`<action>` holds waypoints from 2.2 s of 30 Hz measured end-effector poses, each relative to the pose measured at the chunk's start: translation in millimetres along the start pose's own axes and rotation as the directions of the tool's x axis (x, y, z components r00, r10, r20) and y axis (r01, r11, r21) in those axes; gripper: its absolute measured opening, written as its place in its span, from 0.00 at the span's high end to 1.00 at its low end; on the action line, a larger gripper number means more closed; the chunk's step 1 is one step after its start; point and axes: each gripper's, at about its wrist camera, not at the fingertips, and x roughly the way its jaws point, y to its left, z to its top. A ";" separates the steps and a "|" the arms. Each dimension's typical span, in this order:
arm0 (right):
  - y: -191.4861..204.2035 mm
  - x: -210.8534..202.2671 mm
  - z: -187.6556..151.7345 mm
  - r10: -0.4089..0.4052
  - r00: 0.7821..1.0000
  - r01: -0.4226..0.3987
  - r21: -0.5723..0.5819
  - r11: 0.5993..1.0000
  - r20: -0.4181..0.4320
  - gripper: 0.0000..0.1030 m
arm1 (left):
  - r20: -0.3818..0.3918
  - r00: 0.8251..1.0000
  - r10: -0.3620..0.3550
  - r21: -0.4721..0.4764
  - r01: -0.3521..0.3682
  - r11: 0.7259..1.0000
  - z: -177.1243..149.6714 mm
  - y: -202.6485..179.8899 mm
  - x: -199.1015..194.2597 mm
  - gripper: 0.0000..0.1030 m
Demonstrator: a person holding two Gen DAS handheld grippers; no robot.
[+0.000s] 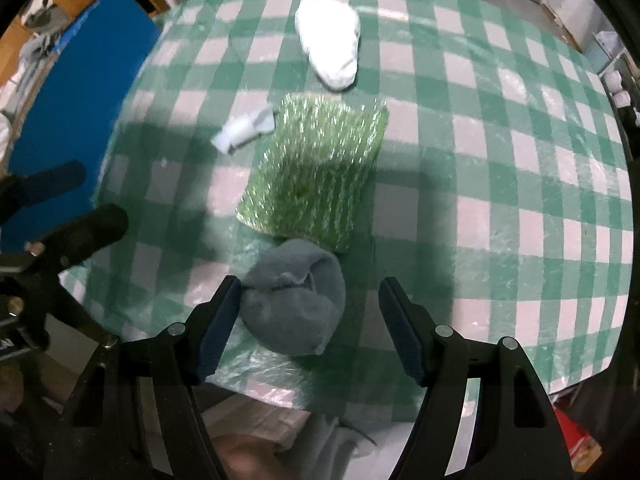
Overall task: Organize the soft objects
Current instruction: 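Move the right gripper to the grey sock on the table and grasp it, then grasp the white plastic scrap with the left gripper while the right gripper holds the grey sock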
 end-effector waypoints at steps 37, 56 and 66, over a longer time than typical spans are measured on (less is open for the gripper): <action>-56.7 -13.2 34.9 0.001 0.992 -0.017 0.125 0.992 0.127 0.67 | 0.002 0.999 -0.045 0.016 0.045 0.999 46.2 -17.3 51.0 0.27; -70.1 -12.5 44.0 0.026 0.987 -0.054 0.173 0.983 0.161 0.67 | -0.019 0.999 -0.031 0.062 0.032 0.998 53.6 -28.6 74.5 0.45; -66.6 -14.7 46.4 0.037 0.985 -0.066 0.166 0.984 0.168 0.67 | -0.025 1.000 -0.004 0.107 0.007 0.994 52.1 -38.7 82.0 0.56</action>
